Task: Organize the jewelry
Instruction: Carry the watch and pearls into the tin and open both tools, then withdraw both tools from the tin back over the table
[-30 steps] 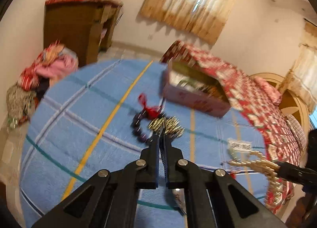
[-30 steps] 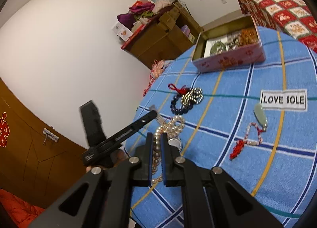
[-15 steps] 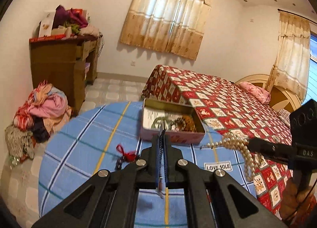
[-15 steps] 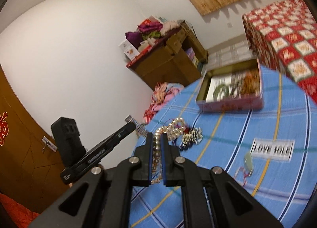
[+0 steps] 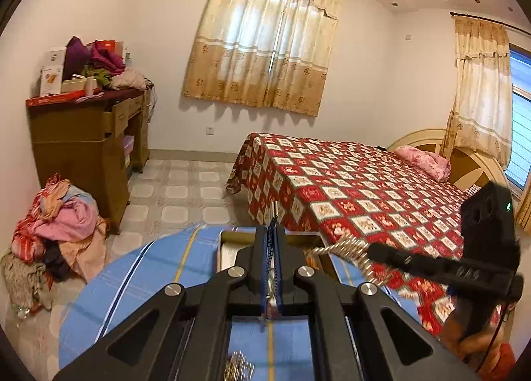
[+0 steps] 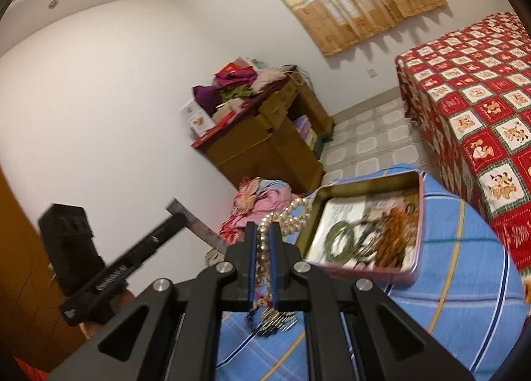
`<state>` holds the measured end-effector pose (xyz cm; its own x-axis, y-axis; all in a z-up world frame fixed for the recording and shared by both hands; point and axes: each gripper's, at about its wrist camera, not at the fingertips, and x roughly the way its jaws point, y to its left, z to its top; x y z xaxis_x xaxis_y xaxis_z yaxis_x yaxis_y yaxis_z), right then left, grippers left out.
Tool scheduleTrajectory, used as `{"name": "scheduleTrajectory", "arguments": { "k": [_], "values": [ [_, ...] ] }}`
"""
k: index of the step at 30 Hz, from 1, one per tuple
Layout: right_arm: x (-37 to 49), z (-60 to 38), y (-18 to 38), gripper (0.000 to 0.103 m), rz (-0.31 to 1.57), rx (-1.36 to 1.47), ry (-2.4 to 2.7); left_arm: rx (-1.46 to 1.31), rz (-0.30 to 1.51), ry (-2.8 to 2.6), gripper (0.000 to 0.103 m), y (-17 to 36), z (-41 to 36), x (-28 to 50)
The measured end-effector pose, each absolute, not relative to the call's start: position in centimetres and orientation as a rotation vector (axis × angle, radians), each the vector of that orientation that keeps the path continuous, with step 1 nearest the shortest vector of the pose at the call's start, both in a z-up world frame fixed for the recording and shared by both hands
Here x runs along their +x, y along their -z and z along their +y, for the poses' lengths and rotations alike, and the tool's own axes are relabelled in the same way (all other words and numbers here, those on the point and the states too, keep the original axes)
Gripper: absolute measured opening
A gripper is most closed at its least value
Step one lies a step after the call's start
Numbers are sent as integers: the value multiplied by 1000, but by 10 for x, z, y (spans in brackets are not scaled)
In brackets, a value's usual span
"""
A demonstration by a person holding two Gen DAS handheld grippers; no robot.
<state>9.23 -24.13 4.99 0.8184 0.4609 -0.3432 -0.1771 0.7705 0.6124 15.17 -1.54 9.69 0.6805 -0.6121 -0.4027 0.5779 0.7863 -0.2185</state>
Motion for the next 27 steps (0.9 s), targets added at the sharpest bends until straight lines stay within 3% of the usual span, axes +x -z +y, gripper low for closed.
{"name": "scheduleTrajectory", "arguments": {
  "k": [16, 20, 22, 25, 27],
  "values": [
    [176, -263, 28, 11, 650, 555, -211, 44, 606, 602, 2, -14, -100, 239],
    [175, -261, 28, 21, 669, 539, -185, 40, 664, 546, 4, -8, -99, 245],
    [169, -261, 22, 41, 671, 545, -184, 40, 702, 523, 5, -11, -94, 243],
    [149, -259, 3, 60, 627, 540, -148, 60, 718, 463, 24, -16, -87, 231],
    [132, -256, -8, 64, 598, 540, -139, 59, 710, 435, 56, -19, -80, 221]
  ]
}}
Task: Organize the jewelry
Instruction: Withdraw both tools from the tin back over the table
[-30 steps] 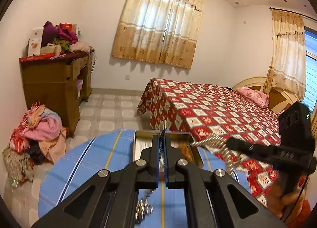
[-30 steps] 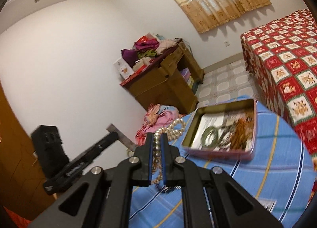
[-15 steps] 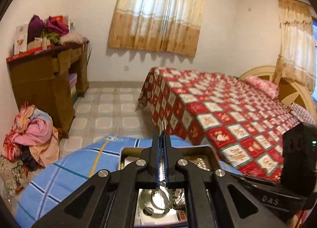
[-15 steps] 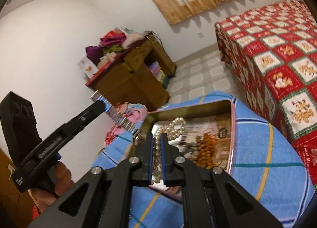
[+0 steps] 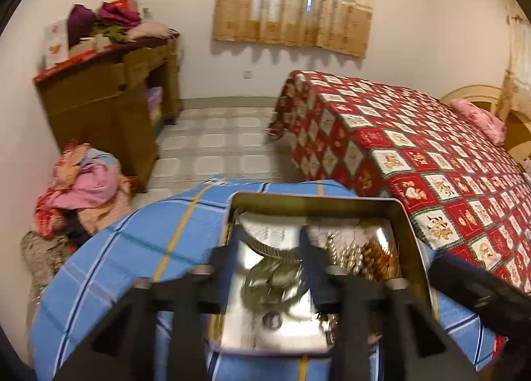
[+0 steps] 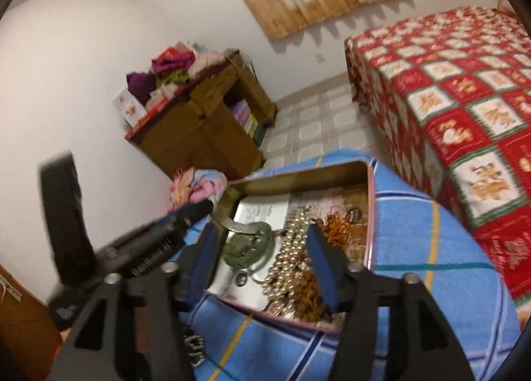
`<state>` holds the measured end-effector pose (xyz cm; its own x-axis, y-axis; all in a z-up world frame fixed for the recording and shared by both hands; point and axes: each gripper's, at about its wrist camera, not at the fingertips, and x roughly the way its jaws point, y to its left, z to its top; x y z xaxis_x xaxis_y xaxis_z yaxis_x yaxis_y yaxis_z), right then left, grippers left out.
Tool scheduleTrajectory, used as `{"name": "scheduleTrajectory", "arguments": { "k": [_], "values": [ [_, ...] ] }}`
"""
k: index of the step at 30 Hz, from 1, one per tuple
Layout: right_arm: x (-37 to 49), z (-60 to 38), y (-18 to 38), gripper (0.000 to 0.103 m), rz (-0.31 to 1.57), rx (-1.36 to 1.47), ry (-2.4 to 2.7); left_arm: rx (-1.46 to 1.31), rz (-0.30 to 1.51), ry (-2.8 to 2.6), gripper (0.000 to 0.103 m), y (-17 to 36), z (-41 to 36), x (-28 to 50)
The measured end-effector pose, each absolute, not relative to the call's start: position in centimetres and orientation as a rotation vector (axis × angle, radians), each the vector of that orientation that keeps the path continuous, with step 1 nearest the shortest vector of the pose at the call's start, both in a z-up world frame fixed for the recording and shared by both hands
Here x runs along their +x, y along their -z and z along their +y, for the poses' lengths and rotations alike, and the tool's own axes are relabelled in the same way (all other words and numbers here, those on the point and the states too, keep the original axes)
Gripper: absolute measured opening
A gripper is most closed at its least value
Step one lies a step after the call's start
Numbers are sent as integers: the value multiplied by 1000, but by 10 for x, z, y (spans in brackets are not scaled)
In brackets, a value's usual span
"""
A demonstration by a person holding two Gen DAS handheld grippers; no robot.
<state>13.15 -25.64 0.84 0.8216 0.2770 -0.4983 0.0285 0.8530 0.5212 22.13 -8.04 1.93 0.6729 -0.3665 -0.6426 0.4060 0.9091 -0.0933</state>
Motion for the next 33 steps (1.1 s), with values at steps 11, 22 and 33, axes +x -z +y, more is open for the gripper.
{"name": "scheduleTrajectory", "arguments": {
  "k": [11, 22, 33],
  "values": [
    [55, -200, -24, 64, 580, 469, -95, 109, 673, 326, 67, -33, -29, 131],
    [10, -170, 4, 64, 653, 448, -32, 130, 720, 225, 67, -12, 6, 78],
    [-13, -153, 13, 64, 676, 421, -39, 159, 746, 151, 67, 5, 24, 50]
  ]
}}
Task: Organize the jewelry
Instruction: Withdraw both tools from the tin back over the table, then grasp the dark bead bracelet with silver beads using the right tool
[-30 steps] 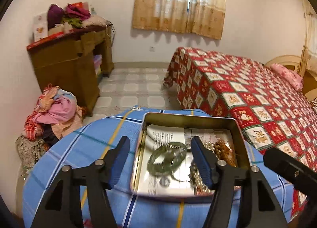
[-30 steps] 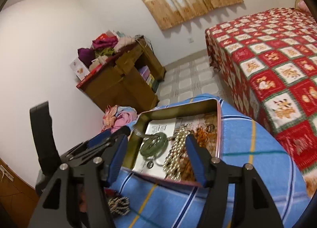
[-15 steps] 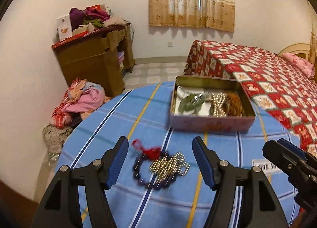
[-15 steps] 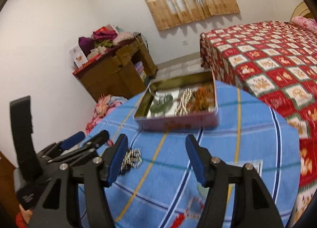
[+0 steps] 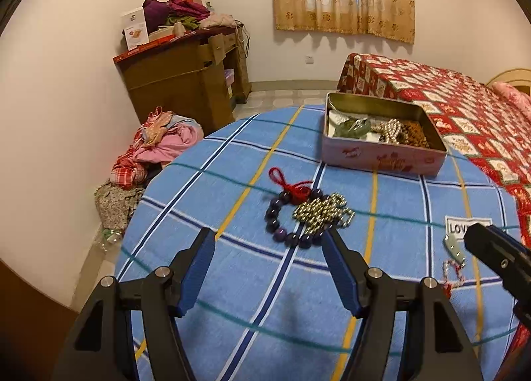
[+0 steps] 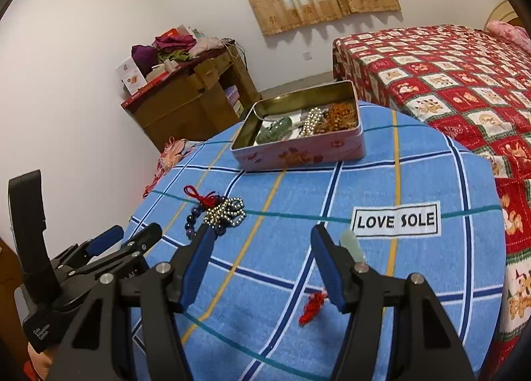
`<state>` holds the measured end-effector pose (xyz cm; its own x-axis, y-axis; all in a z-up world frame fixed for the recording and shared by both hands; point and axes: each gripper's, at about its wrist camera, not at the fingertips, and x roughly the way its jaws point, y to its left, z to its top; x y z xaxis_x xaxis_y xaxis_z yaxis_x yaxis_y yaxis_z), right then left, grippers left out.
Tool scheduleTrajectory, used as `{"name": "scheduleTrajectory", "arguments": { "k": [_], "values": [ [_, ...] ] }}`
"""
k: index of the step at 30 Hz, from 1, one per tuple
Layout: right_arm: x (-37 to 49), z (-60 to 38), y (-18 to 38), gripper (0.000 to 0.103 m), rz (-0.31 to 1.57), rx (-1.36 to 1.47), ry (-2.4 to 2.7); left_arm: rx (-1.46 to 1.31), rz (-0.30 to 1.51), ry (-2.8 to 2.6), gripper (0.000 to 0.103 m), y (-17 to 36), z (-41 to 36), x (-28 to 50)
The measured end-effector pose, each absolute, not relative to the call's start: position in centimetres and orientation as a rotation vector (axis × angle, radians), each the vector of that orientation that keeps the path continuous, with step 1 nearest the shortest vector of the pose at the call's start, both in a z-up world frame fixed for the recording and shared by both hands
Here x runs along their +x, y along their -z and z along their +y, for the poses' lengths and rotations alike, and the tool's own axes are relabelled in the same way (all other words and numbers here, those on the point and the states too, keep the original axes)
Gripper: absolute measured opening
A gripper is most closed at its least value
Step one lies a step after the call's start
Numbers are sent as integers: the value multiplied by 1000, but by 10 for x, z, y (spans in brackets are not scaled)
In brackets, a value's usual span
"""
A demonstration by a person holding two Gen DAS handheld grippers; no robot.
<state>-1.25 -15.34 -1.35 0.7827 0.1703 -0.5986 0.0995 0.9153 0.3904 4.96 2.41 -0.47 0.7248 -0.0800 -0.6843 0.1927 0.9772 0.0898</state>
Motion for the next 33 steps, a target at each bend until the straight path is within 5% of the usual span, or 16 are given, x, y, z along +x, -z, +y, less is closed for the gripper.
{"name": "scheduleTrajectory", "arguments": {
  "k": [28, 33],
  "values": [
    [-29, -129, 10, 68, 670, 322, -81, 130, 768, 150, 67, 25, 65, 33],
    [-23, -120, 19, 50, 718, 307, -138, 101, 770, 193, 67, 35, 76, 26]
  ]
}}
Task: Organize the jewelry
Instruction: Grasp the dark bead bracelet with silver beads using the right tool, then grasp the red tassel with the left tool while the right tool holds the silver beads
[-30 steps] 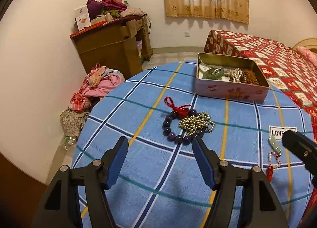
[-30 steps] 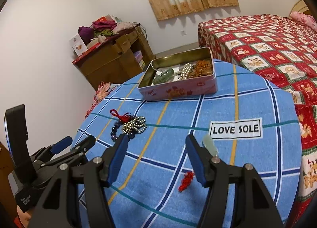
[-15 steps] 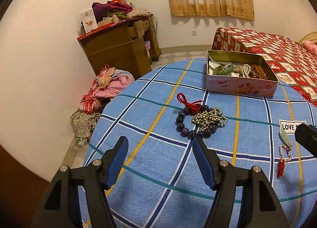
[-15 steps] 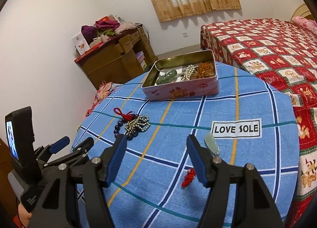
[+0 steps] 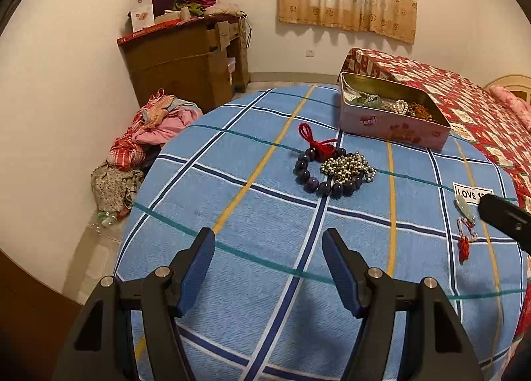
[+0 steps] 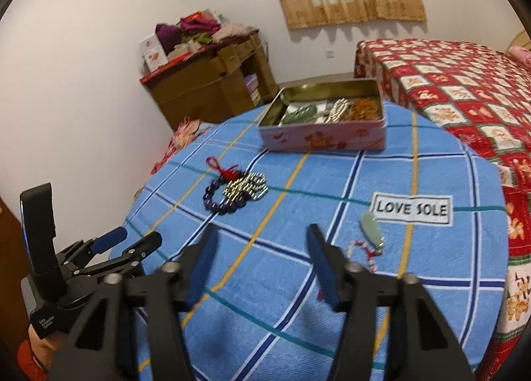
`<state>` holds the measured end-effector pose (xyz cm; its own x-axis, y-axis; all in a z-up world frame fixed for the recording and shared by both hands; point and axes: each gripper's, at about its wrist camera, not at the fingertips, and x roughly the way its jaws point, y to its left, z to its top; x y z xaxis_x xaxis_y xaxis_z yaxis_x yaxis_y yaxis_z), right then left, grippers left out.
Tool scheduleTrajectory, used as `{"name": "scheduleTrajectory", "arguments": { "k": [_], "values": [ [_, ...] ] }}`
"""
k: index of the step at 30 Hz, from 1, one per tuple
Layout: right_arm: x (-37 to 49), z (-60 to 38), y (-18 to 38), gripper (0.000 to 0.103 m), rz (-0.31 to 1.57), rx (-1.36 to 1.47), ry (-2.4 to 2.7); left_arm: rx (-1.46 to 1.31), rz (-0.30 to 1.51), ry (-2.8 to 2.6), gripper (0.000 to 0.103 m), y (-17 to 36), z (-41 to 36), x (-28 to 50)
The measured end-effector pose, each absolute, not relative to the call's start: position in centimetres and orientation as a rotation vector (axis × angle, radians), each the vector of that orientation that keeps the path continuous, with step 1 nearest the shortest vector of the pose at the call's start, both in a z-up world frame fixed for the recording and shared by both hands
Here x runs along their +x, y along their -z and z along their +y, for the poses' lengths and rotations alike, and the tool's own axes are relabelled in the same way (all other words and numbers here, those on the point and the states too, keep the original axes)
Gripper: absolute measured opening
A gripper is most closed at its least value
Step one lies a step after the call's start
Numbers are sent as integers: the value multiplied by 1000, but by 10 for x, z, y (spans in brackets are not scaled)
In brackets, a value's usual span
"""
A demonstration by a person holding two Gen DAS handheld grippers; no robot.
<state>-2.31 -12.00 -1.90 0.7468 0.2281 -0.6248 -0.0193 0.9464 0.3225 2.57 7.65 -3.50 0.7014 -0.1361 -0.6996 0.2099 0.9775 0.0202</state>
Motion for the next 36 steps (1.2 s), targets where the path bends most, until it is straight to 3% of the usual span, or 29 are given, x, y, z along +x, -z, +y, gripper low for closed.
{"name": "scheduleTrajectory", "arguments": {
  "k": [9, 24, 25, 28, 36],
  "values": [
    [24, -101, 19, 47, 724, 230, -213, 17, 735, 255, 67, 23, 89, 31],
    [116, -48, 70, 46, 845, -44, -273, -3, 767, 197, 67, 36, 119, 57],
    [115, -48, 69, 45, 847, -55, -271, -7, 770, 196, 67, 37, 120, 58],
    [116, -49, 71, 15, 869, -94, -256, -17, 779, 198, 67, 40, 120, 63],
    [100, -80, 50, 13, 818, 107, -269, -24, 782, 208, 67, 40, 119, 64]
  ]
}}
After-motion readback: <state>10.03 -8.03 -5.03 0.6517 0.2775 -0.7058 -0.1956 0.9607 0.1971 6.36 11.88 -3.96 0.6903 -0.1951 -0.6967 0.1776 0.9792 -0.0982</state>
